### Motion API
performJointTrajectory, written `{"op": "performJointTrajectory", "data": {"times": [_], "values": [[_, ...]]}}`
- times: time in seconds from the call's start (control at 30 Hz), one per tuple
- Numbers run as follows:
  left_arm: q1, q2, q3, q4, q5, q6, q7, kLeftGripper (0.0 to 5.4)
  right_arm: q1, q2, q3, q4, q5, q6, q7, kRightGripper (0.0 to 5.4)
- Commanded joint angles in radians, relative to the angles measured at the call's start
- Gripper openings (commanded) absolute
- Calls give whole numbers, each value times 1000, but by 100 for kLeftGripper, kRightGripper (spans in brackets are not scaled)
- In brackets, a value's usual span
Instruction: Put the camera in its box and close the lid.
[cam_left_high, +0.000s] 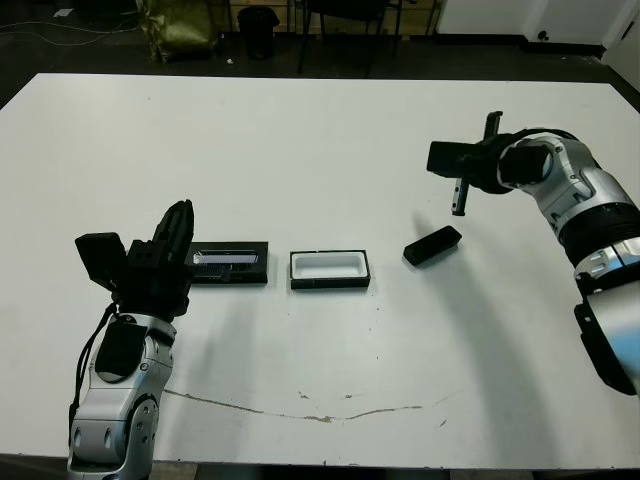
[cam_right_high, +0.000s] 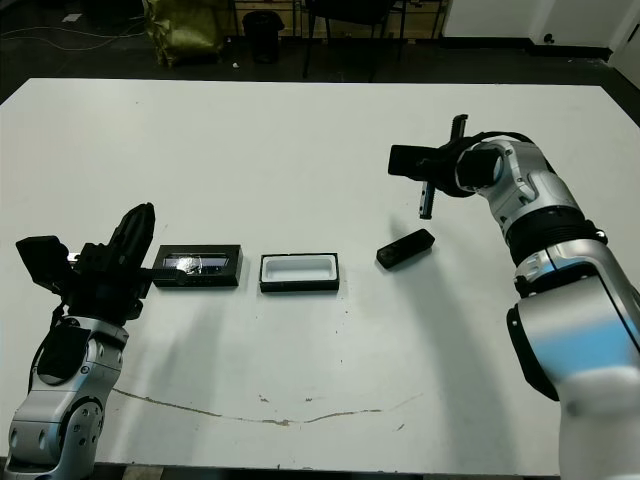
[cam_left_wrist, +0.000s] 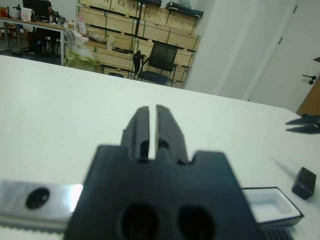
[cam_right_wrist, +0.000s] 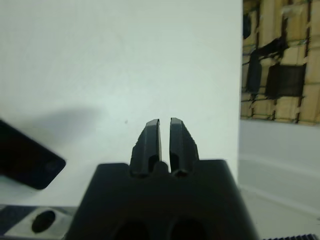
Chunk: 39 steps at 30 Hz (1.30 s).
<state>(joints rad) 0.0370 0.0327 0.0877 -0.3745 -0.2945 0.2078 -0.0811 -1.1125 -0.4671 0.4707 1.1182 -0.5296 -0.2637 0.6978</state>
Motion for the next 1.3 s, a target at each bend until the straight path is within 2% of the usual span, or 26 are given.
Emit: {"op": "performJointTrajectory", "data": {"times": [0.03,0.13,0.33,0.57,0.8,0.97,1.07,1.3], "values": [[12,-1,0,15,6,0,0,4,25,9,-2,12,3,50,30,0],[13,1,-5,9,15,3,5,4,37,0,3,3,1,30,37,0],[11,0,-3,6,6,8,4,4,59,1,18,-3,-17,35,26,0],[10,-1,0,3,3,15,8,4,97,3,2,-27,6,53,46,0],[10,1,2,0,-2,20,9,4,117,9,-15,-52,30,120,80,0],[10,-1,4,5,-4,12,5,4,125,1,-6,-59,22,114,95,0],[9,0,5,9,-4,9,3,4,129,2,-6,-68,19,140,101,0],[13,-6,3,12,-7,5,2,4,154,-14,-11,-97,32,105,129,0]]}}
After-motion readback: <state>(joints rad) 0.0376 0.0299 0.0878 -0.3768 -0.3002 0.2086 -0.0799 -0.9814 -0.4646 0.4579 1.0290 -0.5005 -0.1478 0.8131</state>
